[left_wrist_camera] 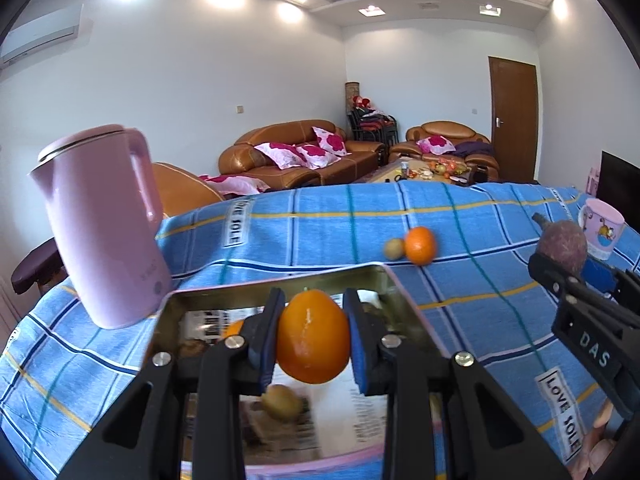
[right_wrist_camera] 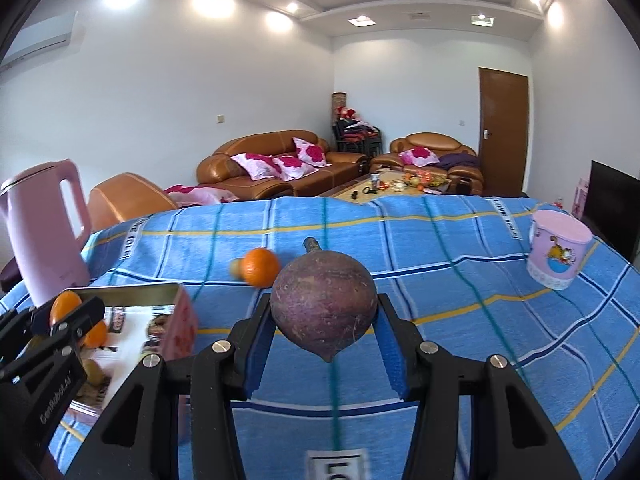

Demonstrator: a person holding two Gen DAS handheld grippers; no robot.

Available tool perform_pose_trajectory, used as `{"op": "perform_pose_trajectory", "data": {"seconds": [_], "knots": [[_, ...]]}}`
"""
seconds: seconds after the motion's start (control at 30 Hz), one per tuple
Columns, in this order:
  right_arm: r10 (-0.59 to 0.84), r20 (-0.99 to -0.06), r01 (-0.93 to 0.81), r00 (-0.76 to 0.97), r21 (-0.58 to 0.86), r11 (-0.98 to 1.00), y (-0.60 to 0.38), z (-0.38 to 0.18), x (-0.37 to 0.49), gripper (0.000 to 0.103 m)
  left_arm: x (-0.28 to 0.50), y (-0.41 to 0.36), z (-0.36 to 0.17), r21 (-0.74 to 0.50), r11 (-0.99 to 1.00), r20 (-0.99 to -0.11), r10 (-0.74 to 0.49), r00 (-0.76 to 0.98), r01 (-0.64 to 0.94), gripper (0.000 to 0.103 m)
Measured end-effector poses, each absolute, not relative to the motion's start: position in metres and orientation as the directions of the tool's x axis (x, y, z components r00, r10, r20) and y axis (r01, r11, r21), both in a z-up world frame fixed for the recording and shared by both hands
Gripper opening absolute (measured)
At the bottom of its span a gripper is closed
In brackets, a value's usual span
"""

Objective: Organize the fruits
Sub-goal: 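Carry the purple fruit with the right tool while the left tool carries the orange over the tin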

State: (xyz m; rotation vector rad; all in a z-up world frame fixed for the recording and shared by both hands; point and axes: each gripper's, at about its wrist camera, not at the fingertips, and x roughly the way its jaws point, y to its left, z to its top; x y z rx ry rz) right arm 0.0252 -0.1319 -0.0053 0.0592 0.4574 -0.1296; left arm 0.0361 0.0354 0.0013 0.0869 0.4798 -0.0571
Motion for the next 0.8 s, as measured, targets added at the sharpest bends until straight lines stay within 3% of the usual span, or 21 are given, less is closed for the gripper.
{"op": "perform_pose_trajectory", "data": {"seconds": [0.8], "knots": [[0.093,-0.457,-0.087,0.884,0.034,0.996,-0.013,-0.009,0.049,0.051,0.061,0.123,-0.003,0.028,0.998,-0.497,0.059,0.866,-0.052,0.031]]}}
